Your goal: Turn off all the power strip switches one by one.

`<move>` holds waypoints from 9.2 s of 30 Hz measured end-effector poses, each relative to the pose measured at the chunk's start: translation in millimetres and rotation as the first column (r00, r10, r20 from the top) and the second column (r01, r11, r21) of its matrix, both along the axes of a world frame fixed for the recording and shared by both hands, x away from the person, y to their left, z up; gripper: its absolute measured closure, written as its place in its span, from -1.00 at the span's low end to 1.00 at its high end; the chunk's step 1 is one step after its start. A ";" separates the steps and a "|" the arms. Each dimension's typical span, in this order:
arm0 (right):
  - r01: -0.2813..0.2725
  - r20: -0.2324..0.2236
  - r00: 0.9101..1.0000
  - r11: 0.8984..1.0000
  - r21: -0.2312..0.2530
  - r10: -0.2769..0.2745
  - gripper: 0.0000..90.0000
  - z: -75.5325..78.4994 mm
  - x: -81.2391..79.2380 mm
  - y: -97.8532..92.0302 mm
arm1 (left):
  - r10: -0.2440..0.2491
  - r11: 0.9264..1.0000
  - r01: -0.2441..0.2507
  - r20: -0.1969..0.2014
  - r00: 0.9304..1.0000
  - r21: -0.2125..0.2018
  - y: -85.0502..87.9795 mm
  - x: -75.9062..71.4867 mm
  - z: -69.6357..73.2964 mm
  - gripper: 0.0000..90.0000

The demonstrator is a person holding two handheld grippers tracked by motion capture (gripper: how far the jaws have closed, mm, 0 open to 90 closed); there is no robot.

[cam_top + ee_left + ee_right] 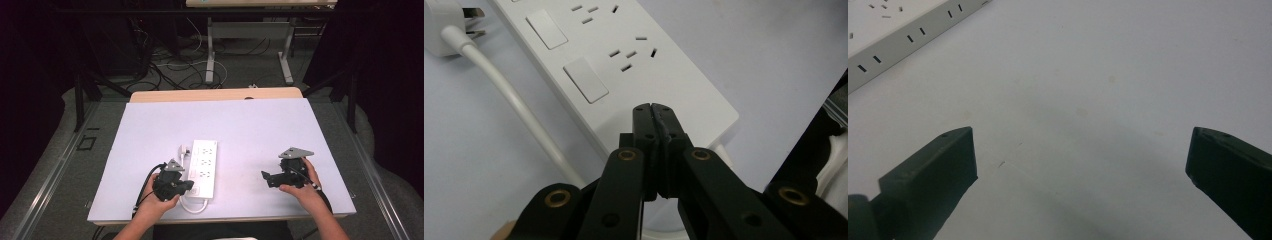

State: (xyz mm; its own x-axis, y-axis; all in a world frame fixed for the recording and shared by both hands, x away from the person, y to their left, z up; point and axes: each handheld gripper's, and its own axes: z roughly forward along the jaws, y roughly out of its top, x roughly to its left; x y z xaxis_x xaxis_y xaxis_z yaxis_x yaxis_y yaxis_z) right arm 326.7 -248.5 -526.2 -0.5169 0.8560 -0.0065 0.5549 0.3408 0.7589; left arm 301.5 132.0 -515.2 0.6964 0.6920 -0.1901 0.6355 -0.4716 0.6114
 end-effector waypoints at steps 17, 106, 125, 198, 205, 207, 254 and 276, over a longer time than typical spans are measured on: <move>0.018 -0.024 1.000 1.000 0.009 -0.017 -1.00 -2.6 0.0 -0.6 | -0.041 0.998 0.041 -0.002 0.999 0.040 -7.2 1.1 -6.0 1.00; 0.049 -0.023 0.999 0.997 0.057 -0.048 -1.00 -2.3 3.6 -10.7 | 0.231 0.973 -0.232 -0.073 0.970 0.002 -11.3 60.0 -3.9 1.00; 0.047 -0.023 0.999 0.998 0.052 -0.046 -1.00 -2.8 3.6 -10.5 | 0.223 0.975 -0.224 -0.077 0.972 -0.003 -10.1 60.4 -6.3 1.00; 0.048 -0.023 0.999 0.997 0.056 -0.047 -1.00 -3.0 4.1 -12.2 | 0.278 0.959 -0.282 -0.071 0.958 -0.041 -16.4 94.7 11.7 1.00; 0.049 -0.025 0.999 0.997 0.057 -0.048 -1.00 -3.1 4.1 -12.4 | 0.277 0.960 -0.279 -0.083 0.957 -0.023 -17.6 98.9 7.2 1.00; 0.049 -0.025 0.999 0.997 0.058 -0.048 -1.00 -3.0 4.1 -12.5 | 0.269 0.962 -0.272 -0.084 0.959 -0.015 -18.0 100.6 5.0 1.00; 0.046 -0.026 0.999 0.997 0.054 -0.045 -1.00 -3.7 4.5 -12.5 | 0.279 0.960 -0.280 -0.113 0.954 0.012 -17.0 104.7 -4.3 1.00; 0.047 -0.027 0.999 0.997 0.054 -0.046 -1.00 -3.6 4.6 -12.4 | 0.278 0.960 -0.278 -0.116 0.953 0.020 -18.0 105.4 -5.9 1.00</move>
